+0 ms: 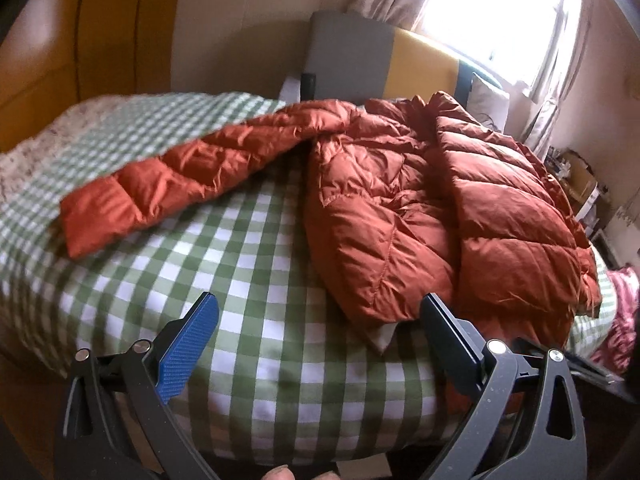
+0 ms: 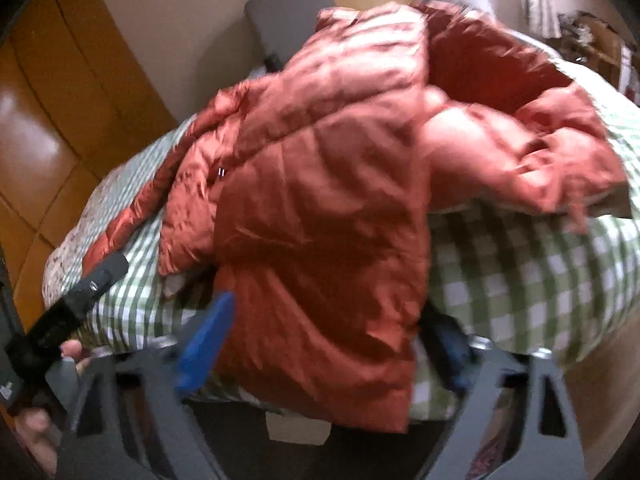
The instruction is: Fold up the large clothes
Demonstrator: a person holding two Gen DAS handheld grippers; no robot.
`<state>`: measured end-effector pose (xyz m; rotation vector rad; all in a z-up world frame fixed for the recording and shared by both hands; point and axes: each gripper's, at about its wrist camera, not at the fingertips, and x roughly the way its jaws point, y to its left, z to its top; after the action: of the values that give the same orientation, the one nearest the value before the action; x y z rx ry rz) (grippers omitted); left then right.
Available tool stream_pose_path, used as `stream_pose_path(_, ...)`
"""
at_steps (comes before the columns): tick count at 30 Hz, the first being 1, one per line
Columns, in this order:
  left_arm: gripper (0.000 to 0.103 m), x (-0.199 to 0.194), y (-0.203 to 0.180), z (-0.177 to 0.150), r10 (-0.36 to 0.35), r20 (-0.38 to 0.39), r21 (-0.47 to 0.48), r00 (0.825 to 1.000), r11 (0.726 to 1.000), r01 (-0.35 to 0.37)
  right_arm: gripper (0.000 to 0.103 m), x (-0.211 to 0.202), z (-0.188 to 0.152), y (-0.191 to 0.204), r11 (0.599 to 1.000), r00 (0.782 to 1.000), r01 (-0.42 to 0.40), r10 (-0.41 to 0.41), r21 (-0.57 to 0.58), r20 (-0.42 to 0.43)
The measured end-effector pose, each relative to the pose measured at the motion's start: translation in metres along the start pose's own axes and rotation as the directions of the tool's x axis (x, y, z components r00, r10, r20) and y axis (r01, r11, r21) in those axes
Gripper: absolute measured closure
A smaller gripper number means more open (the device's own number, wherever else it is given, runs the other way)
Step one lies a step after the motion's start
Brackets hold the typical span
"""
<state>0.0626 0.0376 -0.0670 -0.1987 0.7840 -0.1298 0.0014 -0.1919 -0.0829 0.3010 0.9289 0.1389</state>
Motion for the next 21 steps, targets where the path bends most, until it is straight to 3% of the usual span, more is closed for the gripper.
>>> stream_pose_path(2,0.004,0.006,0.005,0.001,-0.011,-0.035,-0.005,0.999,1.0,0.011,0.053,0.005,0.002,0.006,0.998,1.0,-0.017,0.016,-0.052,-0.015)
stream_pose_path(3,0.004,0.008,0.005,0.002,-0.01,-0.051,0.002,0.999,1.0,0.01,0.073,0.003,0.003,0.01,0.995,1.0,-0.015,0.014,-0.094,-0.008)
stream_pose_path(4,0.004,0.01,0.006,0.002,0.0,-0.054,0.017,0.999,1.0,0.001,0.087,-0.001,0.004,0.014,0.991,1.0,-0.013,0.014,-0.132,0.001)
stream_pose_path(8,0.004,0.017,0.011,0.009,-0.055,-0.061,0.002,0.997,0.998,0.055,0.093,-0.045,0.025,0.018,0.963,0.995,-0.022,0.048,-0.268,0.093)
stream_pose_path(10,0.004,0.026,0.015,0.016,-0.082,-0.081,-0.025,0.993,0.996,0.08,0.094,-0.077,0.046,0.009,0.96,0.982,0.001,0.052,-0.279,0.183)
stream_pose_path(12,0.01,0.035,0.017,0.022,-0.097,-0.094,-0.05,0.991,0.994,0.093,0.094,-0.112,0.079,-0.015,0.972,0.952,0.048,0.025,-0.23,0.305)
stream_pose_path(14,0.019,0.044,0.018,0.029,-0.126,-0.114,-0.08,0.985,0.99,0.118,0.094,-0.134,0.114,-0.043,0.984,0.918,0.096,-0.028,-0.153,0.395)
stream_pose_path(17,0.021,0.056,0.016,0.036,-0.16,-0.13,-0.099,0.978,0.984,0.148,0.094,-0.145,0.166,-0.097,0.974,0.855,0.225,-0.191,-0.013,0.482)
stream_pose_path(21,0.027,0.072,0.015,0.044,-0.197,-0.167,-0.119,0.966,0.977,0.179,0.095,-0.133,0.223,-0.182,0.926,0.813,0.313,-0.375,0.21,0.445)
